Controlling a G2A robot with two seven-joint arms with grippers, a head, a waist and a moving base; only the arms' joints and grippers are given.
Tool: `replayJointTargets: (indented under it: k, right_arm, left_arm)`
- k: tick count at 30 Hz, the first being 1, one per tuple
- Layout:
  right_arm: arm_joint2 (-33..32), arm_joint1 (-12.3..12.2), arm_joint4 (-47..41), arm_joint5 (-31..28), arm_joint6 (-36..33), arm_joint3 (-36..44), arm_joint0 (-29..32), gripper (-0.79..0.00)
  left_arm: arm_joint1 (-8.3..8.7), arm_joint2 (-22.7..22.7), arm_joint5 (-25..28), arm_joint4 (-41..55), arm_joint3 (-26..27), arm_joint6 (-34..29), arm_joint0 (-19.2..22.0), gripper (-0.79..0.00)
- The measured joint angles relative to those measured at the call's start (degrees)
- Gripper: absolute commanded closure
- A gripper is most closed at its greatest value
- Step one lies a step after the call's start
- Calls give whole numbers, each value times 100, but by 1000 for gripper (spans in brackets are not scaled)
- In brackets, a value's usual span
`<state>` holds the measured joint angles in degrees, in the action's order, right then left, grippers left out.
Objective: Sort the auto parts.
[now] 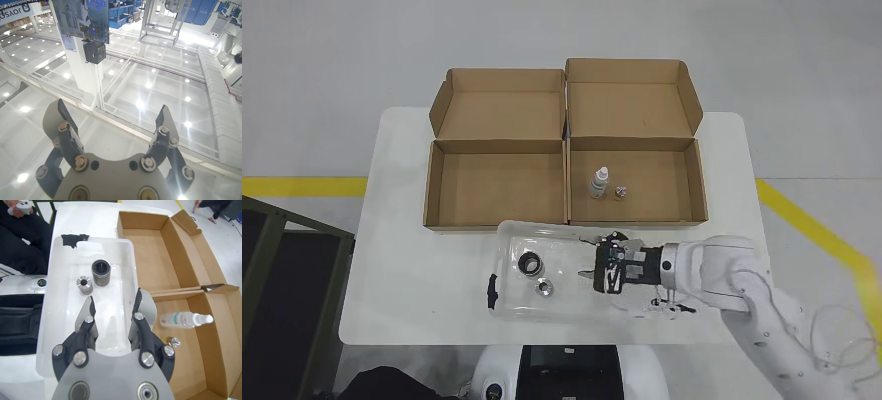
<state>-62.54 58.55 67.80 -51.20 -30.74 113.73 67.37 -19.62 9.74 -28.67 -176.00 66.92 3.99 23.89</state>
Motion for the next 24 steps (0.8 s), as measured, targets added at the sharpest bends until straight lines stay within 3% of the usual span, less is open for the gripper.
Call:
replayJointTargets:
  k: [24]
  right_arm:
    - [1711,342,667,268,-130,-951,-786,-382]
  left_arm:
    - [0,0,0,0,0,0,0,-785]
